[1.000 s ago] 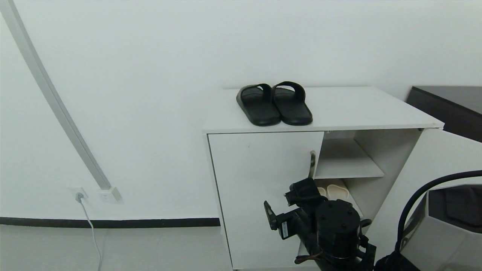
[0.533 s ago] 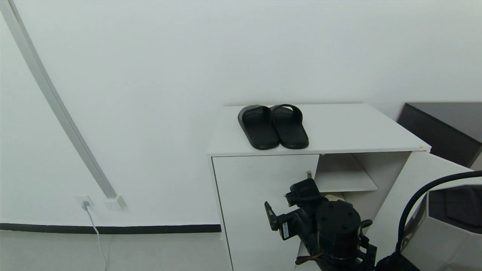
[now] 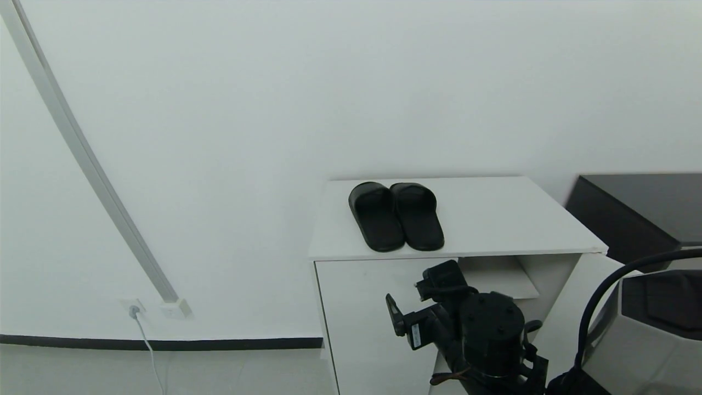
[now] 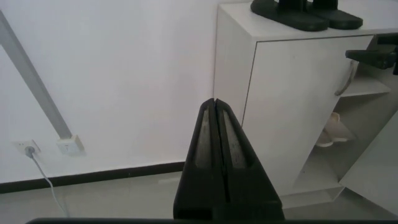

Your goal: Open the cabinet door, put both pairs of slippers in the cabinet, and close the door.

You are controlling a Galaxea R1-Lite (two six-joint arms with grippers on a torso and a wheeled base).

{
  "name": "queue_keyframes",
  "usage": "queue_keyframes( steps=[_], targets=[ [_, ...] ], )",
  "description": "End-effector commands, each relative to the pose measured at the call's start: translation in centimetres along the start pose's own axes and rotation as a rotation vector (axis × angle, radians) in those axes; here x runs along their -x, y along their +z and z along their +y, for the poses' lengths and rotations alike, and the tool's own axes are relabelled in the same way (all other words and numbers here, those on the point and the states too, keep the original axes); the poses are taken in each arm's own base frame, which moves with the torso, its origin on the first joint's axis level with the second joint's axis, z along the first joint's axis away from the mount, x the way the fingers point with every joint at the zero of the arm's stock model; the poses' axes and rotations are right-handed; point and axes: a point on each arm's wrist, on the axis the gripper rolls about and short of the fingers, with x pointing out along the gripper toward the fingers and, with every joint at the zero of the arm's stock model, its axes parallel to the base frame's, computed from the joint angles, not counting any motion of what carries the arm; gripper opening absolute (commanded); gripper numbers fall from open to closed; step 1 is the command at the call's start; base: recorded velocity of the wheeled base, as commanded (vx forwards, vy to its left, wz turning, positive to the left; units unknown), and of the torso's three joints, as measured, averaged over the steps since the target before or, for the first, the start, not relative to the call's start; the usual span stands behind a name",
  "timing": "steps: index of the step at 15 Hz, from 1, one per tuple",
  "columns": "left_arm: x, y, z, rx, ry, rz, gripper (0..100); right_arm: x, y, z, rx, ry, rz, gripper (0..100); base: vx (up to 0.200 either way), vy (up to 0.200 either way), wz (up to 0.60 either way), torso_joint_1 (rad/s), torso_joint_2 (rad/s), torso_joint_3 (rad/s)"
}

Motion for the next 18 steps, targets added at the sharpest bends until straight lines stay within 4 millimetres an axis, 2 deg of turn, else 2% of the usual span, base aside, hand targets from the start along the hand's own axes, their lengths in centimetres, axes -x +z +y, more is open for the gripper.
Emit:
queue_keyframes(
  steps=[1,8,11,13,15,18],
  targets=[
    [0.0,0.0,0.0,0.0,0.0,0.001,0,-0.1,-0.2,0.0,0.002,-0.001,0.003,100,0.0,0.0,0.0,0.266,-0.61,-0.339],
    [0.0,0.0,0.0,0.002,0.0,0.001,0,-0.4,-0.1,-0.2,-0.011,-0.007,-0.016,100,0.0,0.0,0.0,0.195,-0.42,-0.229],
    [0.0,0.0,0.0,0.0,0.0,0.001,0,-0.8,-0.3,0.0,-0.001,-0.012,-0.031,100,0.0,0.0,0.0,0.011,-0.02,-0.014],
    [0.0,0.0,0.0,0.0,0.0,0.001,0,-2.1,0.5,0.3,-0.01,-0.021,-0.027,100,0.0,0.0,0.0,0.0,0.0,0.0],
    [0.0,0.0,0.0,-0.001,0.0,0.001,0,-2.9,2.3,0.2,-0.032,-0.035,-0.034,100,0.0,0.0,0.0,0.0,0.0,0.0],
    [0.0,0.0,0.0,-0.003,0.0,0.001,0,-2.8,7.3,-0.1,-0.093,-0.038,-0.026,100,0.0,0.0,0.0,0.0,0.0,0.0]
  ],
)
